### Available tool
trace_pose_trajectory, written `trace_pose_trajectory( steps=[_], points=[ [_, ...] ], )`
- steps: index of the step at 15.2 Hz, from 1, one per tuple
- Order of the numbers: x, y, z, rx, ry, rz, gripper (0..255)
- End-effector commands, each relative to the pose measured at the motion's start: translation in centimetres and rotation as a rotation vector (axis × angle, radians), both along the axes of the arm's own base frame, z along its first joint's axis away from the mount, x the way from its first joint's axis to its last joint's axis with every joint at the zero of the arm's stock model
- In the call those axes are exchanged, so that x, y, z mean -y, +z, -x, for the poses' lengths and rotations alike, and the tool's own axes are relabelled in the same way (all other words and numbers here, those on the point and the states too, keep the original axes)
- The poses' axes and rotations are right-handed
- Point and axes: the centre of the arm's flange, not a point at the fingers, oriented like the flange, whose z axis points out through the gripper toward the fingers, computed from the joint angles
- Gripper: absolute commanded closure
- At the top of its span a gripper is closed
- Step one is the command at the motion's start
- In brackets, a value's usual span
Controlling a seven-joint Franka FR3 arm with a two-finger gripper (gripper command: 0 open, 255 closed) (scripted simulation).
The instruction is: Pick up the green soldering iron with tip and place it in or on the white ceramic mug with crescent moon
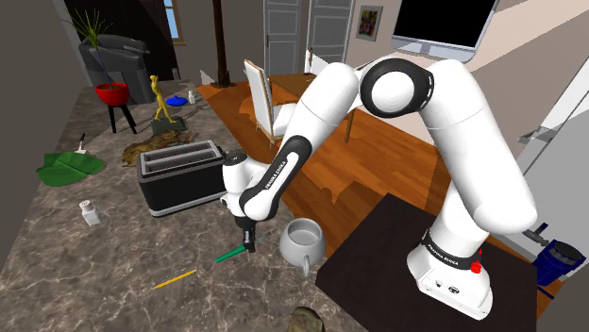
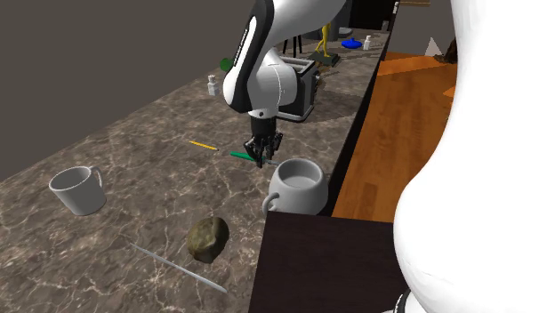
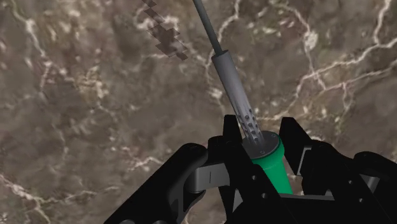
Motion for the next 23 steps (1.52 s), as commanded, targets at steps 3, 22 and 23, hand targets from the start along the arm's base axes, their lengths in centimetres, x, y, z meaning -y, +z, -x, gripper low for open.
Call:
trace_pose_trajectory(
  steps=[3, 22, 23],
  points=[
    [-0.1, -0.1, 0.1, -0.002, 0.002, 0.000, 255],
    [-0.1, 7.9, 0.1, -0.002, 0.002, 0.000, 255],
    [-0.1, 8.4, 0.1, -0.002, 0.002, 0.000, 255]
  ],
)
